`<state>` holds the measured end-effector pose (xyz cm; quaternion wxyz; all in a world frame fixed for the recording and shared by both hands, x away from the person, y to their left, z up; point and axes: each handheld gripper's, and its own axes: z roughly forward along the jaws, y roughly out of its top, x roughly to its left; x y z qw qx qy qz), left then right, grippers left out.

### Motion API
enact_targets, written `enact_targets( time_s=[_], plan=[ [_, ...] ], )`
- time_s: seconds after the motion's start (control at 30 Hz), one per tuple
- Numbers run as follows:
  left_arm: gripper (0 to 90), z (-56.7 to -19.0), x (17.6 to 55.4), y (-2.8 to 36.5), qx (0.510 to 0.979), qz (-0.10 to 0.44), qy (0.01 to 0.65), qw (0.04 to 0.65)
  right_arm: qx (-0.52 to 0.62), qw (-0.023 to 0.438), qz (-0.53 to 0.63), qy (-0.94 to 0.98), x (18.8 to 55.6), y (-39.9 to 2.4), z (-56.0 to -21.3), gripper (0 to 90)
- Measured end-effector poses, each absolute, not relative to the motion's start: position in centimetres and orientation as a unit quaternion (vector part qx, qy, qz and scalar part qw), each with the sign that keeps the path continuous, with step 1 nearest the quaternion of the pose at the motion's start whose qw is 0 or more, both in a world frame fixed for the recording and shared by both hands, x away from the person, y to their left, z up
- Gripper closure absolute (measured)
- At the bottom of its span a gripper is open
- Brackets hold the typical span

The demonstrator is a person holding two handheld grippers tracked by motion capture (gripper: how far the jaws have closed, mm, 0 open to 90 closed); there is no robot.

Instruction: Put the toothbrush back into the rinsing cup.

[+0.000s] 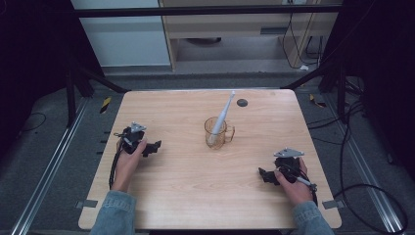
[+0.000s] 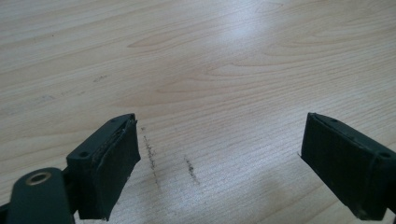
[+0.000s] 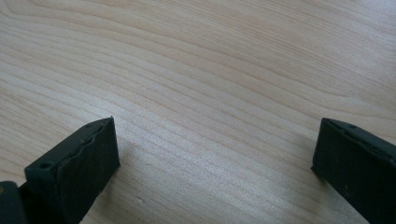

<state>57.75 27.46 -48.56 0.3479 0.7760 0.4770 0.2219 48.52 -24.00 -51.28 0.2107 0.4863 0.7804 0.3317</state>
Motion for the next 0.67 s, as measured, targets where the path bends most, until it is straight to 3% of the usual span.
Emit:
enact_targets(
  time_s=[0.67],
  plan=[
    [6.9,-50.6,58.3,28.3,0.789,0.213,0.469,0.334,0.486,0.211,0.332,0.780,48.5,-24.0,-51.3,0.5]
  ],
)
